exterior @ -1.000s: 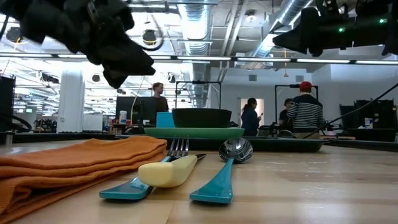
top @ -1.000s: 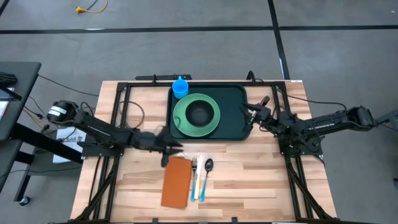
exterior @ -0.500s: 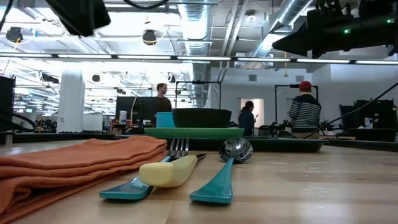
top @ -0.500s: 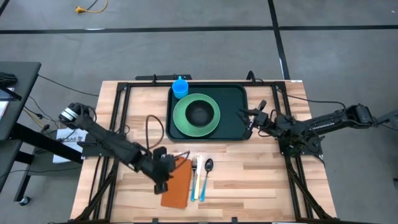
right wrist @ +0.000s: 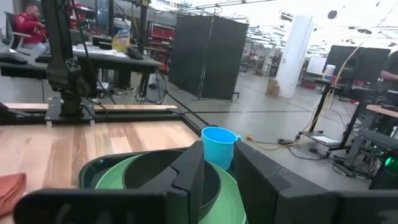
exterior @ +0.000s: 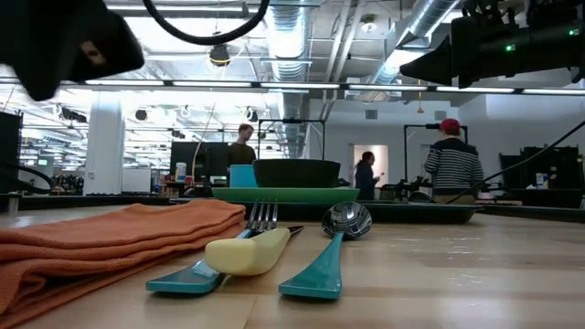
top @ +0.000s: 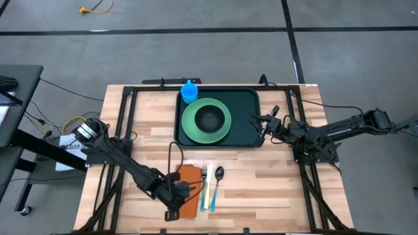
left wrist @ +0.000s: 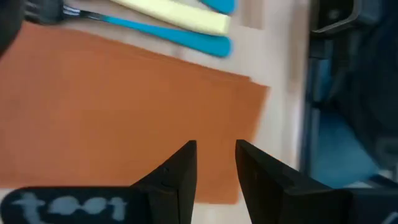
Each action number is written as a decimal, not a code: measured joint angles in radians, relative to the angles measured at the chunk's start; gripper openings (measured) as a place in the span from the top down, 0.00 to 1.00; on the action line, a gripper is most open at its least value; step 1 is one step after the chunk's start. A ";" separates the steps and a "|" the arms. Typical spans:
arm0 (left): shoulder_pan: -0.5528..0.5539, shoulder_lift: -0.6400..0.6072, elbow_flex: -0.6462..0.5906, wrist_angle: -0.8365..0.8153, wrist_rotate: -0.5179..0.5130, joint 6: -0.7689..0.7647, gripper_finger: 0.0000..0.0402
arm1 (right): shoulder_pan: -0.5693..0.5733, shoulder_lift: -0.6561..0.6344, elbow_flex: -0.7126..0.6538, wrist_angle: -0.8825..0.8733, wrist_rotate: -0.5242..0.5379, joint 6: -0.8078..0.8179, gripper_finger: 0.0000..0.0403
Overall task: Set up tray
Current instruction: Put the orange table napkin to the right side of the light green plate on the black serving tray
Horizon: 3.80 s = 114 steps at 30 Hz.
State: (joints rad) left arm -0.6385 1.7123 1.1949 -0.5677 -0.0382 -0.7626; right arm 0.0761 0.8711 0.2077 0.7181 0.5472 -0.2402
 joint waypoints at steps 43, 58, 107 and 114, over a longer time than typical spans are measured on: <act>0.102 0.041 -0.001 -0.112 0.188 0.018 0.76 | 0.062 0.000 0.000 -0.093 -0.001 0.153 0.79; 0.016 0.041 -0.001 0.001 -0.051 0.063 0.64 | 0.167 0.000 0.000 -0.175 0.000 0.290 0.79; -0.076 0.410 0.372 -0.257 -0.009 0.038 0.47 | 0.192 0.000 0.000 -0.190 0.000 0.292 0.79; -0.061 0.452 0.378 -0.253 0.059 0.050 0.47 | 0.192 0.000 0.000 -0.187 0.000 0.293 0.79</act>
State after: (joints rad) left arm -0.6990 2.1639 1.5726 -0.8204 0.0208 -0.7124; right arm 0.2684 0.8711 0.2081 0.5308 0.5468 0.0524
